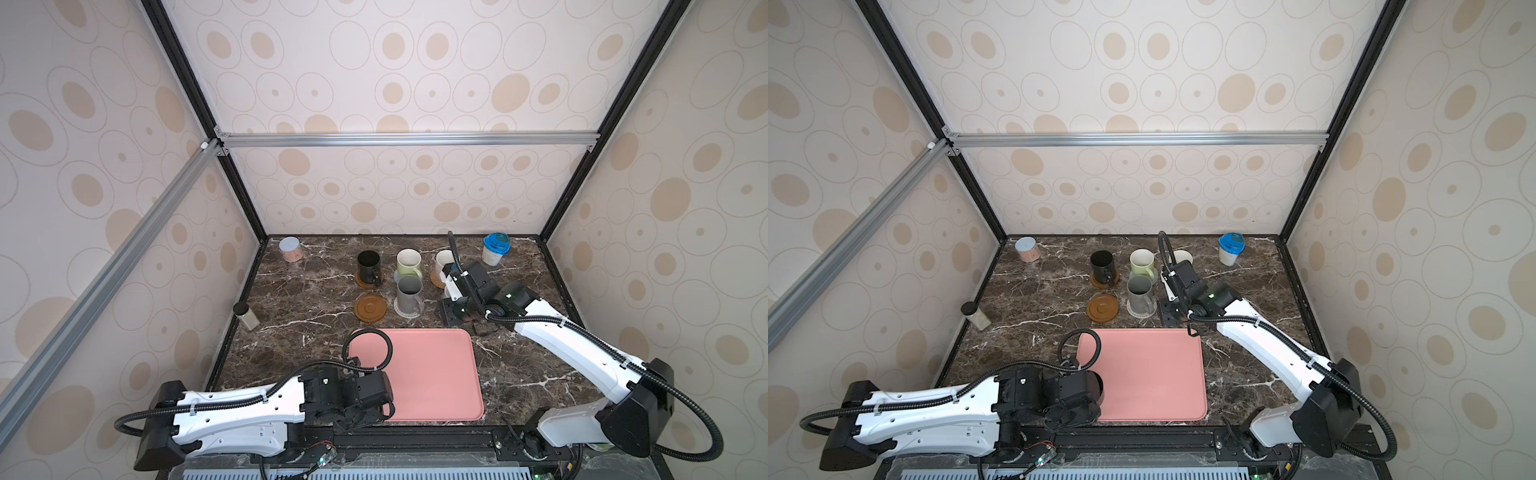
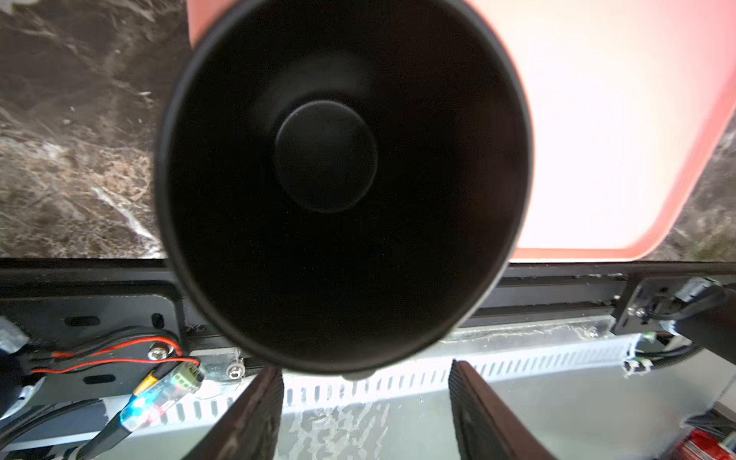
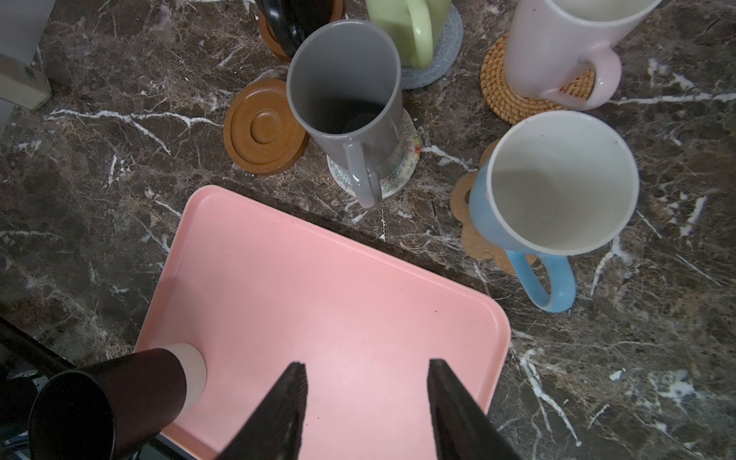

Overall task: Place cups on coasters
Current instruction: Pick up the cup from the tray.

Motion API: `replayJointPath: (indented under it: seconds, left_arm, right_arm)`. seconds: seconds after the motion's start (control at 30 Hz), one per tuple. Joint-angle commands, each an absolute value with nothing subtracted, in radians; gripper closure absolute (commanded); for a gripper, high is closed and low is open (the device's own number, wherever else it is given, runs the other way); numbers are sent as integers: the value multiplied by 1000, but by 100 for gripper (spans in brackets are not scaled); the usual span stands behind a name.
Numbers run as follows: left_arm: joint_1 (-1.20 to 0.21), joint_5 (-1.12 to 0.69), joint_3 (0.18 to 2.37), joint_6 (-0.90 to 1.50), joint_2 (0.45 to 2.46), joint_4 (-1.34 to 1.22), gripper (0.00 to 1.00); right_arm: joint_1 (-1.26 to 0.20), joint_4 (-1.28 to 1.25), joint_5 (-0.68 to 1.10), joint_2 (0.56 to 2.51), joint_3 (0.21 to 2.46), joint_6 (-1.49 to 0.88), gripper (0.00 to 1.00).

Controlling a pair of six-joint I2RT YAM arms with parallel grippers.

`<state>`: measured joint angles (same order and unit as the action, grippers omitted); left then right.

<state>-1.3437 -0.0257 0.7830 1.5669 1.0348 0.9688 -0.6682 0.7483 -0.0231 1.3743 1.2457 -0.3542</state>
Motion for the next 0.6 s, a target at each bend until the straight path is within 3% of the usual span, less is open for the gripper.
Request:
replayJointPath:
  seconds: [0.0,0.57]
  left_arm:
    - [-1355,2,798,1568,1051,967,33]
    - [-1305,73,781,1484,1131,954,54]
  right_arm:
    - [-675,764,-38,1358,1232,-357,47]
    - [-674,768,-31,1364,1230,-368,47]
